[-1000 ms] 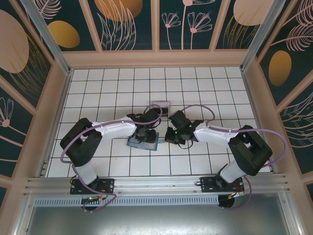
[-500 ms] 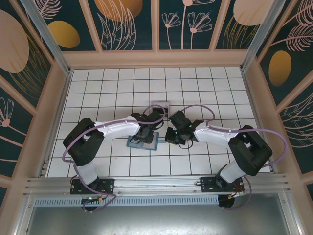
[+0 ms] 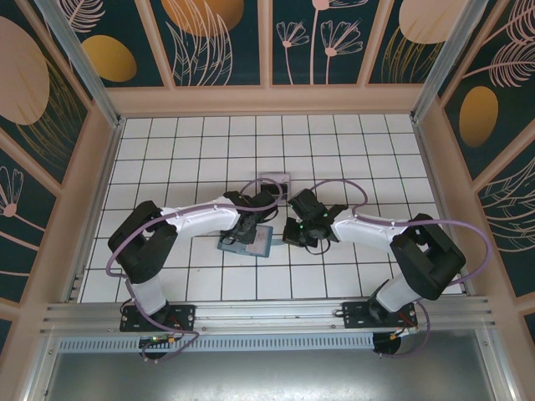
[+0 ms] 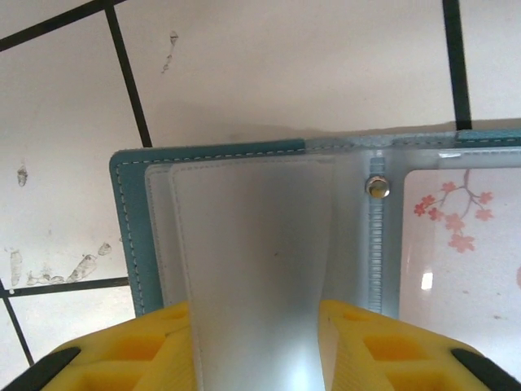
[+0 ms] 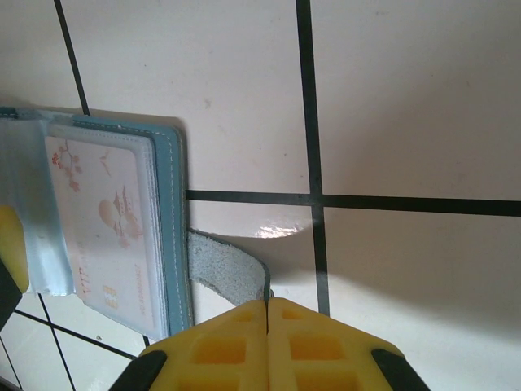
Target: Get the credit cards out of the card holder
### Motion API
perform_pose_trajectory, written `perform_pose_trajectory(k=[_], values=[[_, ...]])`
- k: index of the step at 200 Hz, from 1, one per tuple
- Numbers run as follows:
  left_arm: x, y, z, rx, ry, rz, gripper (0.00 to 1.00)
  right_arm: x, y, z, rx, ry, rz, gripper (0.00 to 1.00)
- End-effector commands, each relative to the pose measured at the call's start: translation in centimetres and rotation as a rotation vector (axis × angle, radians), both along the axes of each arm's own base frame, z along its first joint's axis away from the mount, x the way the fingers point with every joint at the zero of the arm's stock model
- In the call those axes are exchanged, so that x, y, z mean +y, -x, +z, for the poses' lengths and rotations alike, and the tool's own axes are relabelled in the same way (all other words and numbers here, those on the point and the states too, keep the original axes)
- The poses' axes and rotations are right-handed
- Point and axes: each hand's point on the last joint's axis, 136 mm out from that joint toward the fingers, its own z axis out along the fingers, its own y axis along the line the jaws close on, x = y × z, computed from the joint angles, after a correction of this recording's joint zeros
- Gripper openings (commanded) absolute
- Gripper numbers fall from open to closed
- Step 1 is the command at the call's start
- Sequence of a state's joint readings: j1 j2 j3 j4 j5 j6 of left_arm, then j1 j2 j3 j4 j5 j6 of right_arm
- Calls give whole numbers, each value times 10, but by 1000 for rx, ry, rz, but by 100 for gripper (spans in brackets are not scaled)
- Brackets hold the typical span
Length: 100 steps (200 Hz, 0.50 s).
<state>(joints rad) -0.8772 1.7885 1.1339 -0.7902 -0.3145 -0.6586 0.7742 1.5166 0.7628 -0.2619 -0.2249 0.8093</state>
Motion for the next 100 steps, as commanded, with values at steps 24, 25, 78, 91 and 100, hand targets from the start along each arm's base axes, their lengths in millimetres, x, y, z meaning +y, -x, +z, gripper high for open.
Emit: perform_pose_trajectory(k=[24, 25, 78, 91, 100], values=[[21, 8, -1, -10, -75, 4, 40, -3, -4, 5, -30, 28, 7, 7], [21, 9, -1, -10, -75, 5, 40, -3, -4, 5, -30, 28, 6, 7], [6, 3, 16, -58, 32, -7, 40, -3, -6, 6, -32, 29, 6, 7], [-6, 1, 27, -72, 114, -15, 41, -2, -7, 7, -34, 28, 9, 7], [-13, 0, 34, -80, 157, -19, 42, -2, -8, 7, -35, 28, 9, 7]])
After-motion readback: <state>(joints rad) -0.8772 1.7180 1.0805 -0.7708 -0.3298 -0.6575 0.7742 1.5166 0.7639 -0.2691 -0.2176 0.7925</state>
